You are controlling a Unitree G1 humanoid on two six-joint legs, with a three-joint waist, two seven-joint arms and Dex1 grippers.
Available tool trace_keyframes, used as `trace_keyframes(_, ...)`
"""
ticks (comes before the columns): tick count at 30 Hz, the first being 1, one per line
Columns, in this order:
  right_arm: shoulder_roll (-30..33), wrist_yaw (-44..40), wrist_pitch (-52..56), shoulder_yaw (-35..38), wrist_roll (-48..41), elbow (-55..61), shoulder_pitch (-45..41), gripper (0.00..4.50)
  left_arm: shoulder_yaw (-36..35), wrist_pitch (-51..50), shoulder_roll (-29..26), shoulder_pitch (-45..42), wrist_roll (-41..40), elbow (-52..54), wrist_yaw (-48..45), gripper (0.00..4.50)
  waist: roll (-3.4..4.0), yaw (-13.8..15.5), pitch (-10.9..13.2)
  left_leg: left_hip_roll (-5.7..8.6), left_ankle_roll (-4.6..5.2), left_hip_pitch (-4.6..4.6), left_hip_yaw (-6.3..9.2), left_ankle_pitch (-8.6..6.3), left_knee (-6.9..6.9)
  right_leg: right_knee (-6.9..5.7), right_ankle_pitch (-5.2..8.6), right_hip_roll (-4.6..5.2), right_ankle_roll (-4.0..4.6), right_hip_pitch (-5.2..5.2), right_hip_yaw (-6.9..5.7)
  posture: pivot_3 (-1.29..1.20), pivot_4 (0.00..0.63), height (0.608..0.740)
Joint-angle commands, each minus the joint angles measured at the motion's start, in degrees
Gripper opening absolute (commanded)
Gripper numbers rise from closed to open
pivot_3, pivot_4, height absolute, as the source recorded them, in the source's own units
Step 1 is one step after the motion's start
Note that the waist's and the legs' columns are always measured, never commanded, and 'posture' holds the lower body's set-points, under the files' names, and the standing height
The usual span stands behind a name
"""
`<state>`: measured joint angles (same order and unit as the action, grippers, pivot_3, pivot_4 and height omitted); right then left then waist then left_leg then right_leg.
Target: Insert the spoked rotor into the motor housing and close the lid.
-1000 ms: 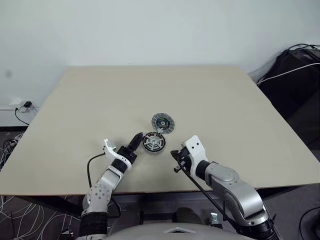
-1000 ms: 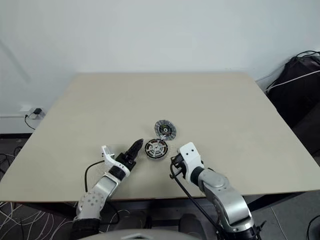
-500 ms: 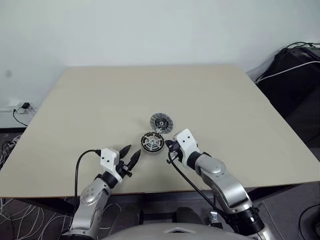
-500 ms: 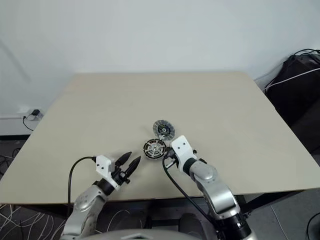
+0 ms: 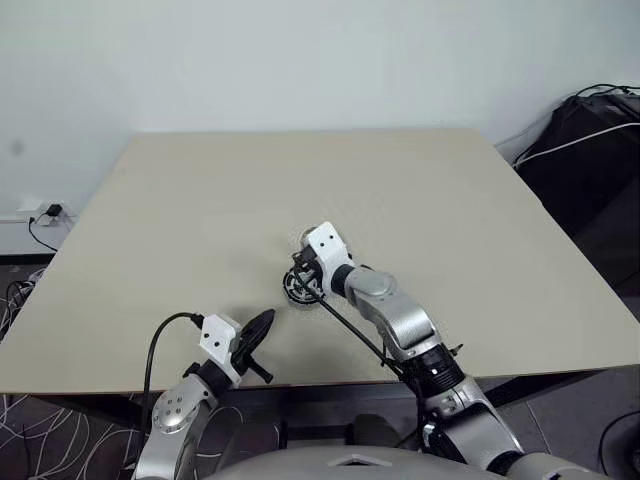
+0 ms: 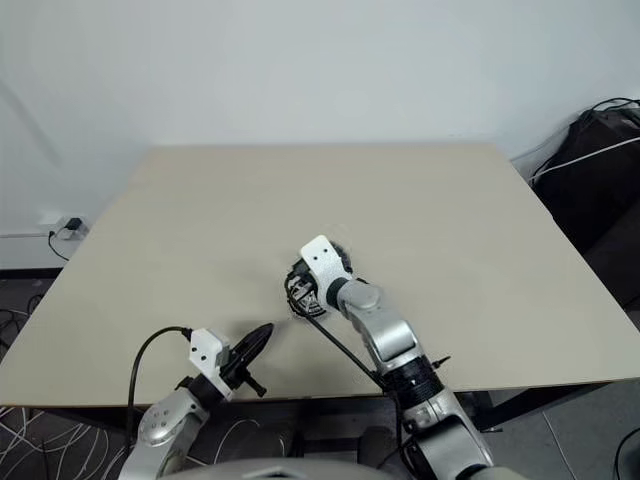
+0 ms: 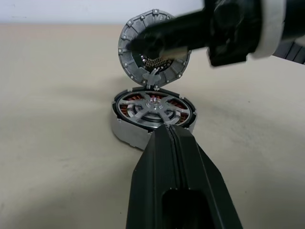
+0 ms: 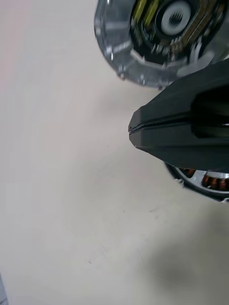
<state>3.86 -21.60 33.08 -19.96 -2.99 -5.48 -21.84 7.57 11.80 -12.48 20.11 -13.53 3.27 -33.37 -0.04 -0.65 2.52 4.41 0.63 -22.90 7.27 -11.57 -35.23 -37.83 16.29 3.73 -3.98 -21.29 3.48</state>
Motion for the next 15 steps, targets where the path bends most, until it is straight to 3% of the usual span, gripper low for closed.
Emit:
trace_keyframes(1, -0.02, -0.79, -1.83, -0.58, 1.05, -2.65, -0.49, 0.00, 0.74, -0.25, -0.07, 0.46, 0.23, 3.07, 0.21, 0.02, 0.03, -0.08, 0.00, 0.00, 0.00, 0.00, -0.01, 0.00, 0.00, 0.00, -0.01, 0.00, -0.01, 0.00, 0.00, 0.00, 0.000, 0.740)
trace_keyframes(8, 1.50, -1.76, -0.79, -1.49, 2.62, -6.68, 1.98, 0.00, 1.00, -1.82, -0.15, 1.30, -1.06, 4.28, -0.15, 0.02, 0.24, -0.30, -0.10, -0.04, -0.02, 0.15, 0.00, 0.01, 0.00, -0.11, 0.11, -0.06, 0.00, 0.07, 0.02, 0.00, 0.000, 0.740)
trace_keyframes(15, 0.73, -3.51, -2.44, 0.20, 0.76, -0.34, 2.13, 0.00, 0.88, -2.77, -0.21, 0.19, -1.25, 3.41, -0.51, 0.02, 0.41, -0.29, -0.31, -0.04, -0.02, 0.23, 0.01, 0.01, -0.04, -0.12, 0.24, -0.05, -0.18, 0.16, 0.02, 0.00, 0.000, 0.740)
